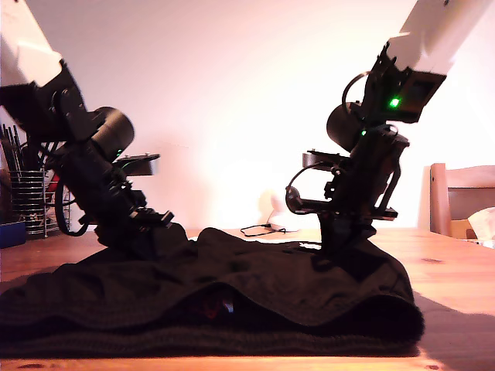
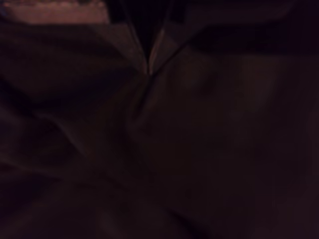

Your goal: Fold the shorts in front of you. After folding it, place it to the left side.

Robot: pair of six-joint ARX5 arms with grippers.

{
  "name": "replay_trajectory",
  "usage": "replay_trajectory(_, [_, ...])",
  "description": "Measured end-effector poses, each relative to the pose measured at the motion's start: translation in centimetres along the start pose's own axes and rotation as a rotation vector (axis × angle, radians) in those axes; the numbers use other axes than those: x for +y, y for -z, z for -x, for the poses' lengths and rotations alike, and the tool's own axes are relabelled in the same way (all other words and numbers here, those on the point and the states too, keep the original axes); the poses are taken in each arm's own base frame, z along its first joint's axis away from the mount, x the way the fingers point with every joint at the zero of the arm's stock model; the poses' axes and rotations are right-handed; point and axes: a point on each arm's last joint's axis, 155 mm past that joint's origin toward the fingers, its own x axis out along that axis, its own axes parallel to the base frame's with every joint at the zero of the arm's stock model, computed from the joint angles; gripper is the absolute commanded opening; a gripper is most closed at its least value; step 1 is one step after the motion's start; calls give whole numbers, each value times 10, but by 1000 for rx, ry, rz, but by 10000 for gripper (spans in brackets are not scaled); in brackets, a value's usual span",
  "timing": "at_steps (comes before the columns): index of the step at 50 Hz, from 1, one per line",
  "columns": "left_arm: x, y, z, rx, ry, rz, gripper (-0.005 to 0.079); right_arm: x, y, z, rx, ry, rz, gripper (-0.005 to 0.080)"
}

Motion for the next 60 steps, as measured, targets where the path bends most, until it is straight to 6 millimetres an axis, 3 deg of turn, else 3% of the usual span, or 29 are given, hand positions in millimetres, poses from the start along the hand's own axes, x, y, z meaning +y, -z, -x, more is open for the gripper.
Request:
replay_trajectory(8, [10, 1, 0, -7, -6, 16, -19, 0, -3, 0, -11, 0, -33, -13])
replay_trajectory(23, [-10, 1, 14, 19, 112, 88, -19, 16, -3, 7, -6, -85, -104, -13])
replay_trajectory(27, [-14, -4, 28, 19, 128, 89, -19, 18, -9, 21, -18, -85, -106, -13])
replay_trajectory(35, [-26, -12, 55, 22, 177, 117, -17, 19, -30, 72, -77, -76, -104, -12])
replay_trajectory(44, [-35, 1, 64, 80, 240, 167, -14, 14, -44, 110, -137, -47, -104, -12])
replay_trajectory(51, [-38, 17, 80, 155, 253, 209, -14, 8, -20, 122, -120, -32, -119, -12])
replay_trajectory(60, [-38, 9, 119, 97, 238, 205, -14, 0, 24, 136, -98, -13, -159, -12])
